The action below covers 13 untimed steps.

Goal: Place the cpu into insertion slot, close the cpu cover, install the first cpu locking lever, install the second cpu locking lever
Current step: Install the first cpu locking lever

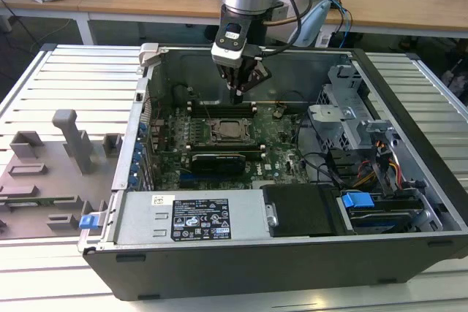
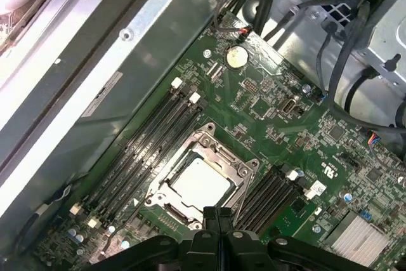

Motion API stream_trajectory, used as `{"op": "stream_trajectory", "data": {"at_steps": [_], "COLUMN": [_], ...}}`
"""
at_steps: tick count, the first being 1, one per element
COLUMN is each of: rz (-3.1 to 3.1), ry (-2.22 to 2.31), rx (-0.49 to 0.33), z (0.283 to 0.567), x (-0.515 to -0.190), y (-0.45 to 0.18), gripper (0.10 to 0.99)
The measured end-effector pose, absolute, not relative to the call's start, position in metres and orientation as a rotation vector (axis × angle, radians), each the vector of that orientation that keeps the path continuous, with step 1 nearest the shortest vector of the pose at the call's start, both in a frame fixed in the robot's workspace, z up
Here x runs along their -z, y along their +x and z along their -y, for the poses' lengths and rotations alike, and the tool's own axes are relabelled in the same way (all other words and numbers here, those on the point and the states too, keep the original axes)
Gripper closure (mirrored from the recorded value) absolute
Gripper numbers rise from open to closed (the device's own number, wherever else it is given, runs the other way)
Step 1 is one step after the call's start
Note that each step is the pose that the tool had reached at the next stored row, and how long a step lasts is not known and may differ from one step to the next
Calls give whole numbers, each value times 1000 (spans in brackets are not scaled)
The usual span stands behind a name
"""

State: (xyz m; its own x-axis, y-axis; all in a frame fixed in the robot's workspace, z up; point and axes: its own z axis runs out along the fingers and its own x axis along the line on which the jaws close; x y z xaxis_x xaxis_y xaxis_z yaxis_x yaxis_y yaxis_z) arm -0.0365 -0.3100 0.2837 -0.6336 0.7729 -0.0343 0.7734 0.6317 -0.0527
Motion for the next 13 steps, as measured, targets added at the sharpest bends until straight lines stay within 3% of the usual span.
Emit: {"op": "stream_trajectory", "data": {"at_steps": [13], "rz": [-2888], "ry": [1203], "rx": [97], "z": [310], "x": [-284], "y": [-37], "gripper": [980]}}
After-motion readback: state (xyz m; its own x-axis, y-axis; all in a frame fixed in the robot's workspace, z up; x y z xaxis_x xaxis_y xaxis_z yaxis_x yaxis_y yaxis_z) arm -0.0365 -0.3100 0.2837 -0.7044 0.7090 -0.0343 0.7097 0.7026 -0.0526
